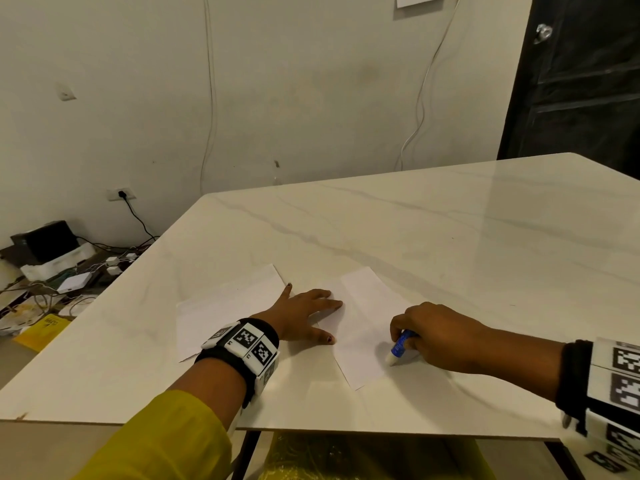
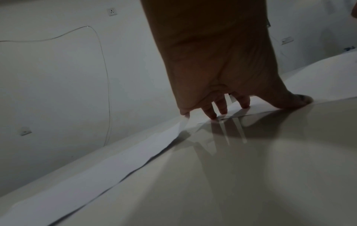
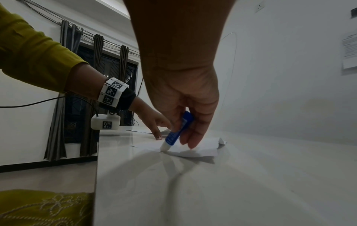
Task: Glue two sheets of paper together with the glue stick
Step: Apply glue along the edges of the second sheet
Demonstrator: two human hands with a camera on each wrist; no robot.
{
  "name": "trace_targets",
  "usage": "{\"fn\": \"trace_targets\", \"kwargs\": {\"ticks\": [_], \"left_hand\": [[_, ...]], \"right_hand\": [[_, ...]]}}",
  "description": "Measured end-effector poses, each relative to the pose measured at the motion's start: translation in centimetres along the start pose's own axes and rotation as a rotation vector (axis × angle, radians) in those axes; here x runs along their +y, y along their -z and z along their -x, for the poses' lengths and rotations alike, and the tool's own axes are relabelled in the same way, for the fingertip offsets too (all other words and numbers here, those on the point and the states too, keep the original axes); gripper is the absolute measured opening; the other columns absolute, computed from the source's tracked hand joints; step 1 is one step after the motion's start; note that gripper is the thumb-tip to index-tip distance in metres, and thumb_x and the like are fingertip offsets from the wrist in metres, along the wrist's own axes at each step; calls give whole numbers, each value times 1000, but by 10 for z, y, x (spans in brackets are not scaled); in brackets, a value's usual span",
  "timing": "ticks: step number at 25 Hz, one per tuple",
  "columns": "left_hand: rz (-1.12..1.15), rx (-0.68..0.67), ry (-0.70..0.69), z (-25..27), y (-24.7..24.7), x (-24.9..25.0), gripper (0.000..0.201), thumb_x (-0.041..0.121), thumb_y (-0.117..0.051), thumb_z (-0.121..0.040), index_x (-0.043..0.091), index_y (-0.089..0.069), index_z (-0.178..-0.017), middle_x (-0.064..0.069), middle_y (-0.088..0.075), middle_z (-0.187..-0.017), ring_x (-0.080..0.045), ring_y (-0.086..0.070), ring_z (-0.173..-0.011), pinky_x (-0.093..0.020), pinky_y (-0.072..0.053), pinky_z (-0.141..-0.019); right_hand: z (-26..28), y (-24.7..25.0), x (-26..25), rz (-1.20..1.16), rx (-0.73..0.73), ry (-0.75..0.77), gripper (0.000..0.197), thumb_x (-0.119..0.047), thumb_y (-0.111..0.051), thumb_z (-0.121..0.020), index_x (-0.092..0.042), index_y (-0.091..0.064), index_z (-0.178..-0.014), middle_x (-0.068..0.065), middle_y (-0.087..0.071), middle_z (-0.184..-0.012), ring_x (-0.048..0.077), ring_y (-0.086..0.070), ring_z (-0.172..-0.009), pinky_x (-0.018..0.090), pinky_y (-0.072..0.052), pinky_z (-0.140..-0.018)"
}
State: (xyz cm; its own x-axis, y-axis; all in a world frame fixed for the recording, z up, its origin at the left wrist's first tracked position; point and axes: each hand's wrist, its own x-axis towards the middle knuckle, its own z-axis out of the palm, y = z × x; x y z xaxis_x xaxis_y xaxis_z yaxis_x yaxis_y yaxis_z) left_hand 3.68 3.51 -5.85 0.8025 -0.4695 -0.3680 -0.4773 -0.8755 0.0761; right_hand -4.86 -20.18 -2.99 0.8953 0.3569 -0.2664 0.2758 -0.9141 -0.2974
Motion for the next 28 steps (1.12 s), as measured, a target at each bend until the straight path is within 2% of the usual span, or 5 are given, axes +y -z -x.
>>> {"fn": "trace_targets", "kwargs": {"ticks": [3, 7, 13, 25, 28], "left_hand": [[26, 4, 5, 0, -2, -1, 74, 54, -54, -86, 37, -18, -148, 6, -11, -159, -15, -15, -147, -51, 8, -118], [33, 18, 13, 1, -3, -1, 74, 53, -55, -86, 37, -18, -148, 6, -11, -159, -14, -8, -147, -50, 7, -118], [20, 13, 18, 0, -3, -2, 75, 55, -55, -85, 38, -17, -148, 6, -11, -159, -16, -13, -147, -52, 8, -117], [32, -11, 23, 1, 0, 0, 76, 55, -55, -85, 36, -18, -148, 6, -10, -159, -17, -15, -146, -52, 4, -118], [75, 21, 24, 0, -2, -2, 75, 53, -61, -82, 36, -24, -146, 4, -13, -158, -19, -18, -145, -52, 1, -118]], "right_hand": [[0, 1, 5, 5, 1, -13, 23, -16, -49, -94, -21, -61, -112, -2, -49, -96, 19, -48, -85, 19, -35, -62], [0, 5, 12, 28, 9, -40, 23, -15, -50, -94, -21, -61, -114, 1, -51, -98, 19, -48, -85, 12, -30, -57], [0, 9, 21, 38, 24, -74, 24, -15, -51, -94, -20, -61, -116, -2, -47, -97, 17, -47, -87, 10, -29, -56], [3, 17, 35, 48, 47, -157, 24, -11, -52, -92, -20, -62, -112, -1, -49, -95, 19, -48, -84, 11, -30, -56], [4, 18, 37, 51, 47, -167, 20, -9, -53, -91, -23, -60, -102, -1, -49, -95, 19, -48, -84, 11, -30, -55]]}}
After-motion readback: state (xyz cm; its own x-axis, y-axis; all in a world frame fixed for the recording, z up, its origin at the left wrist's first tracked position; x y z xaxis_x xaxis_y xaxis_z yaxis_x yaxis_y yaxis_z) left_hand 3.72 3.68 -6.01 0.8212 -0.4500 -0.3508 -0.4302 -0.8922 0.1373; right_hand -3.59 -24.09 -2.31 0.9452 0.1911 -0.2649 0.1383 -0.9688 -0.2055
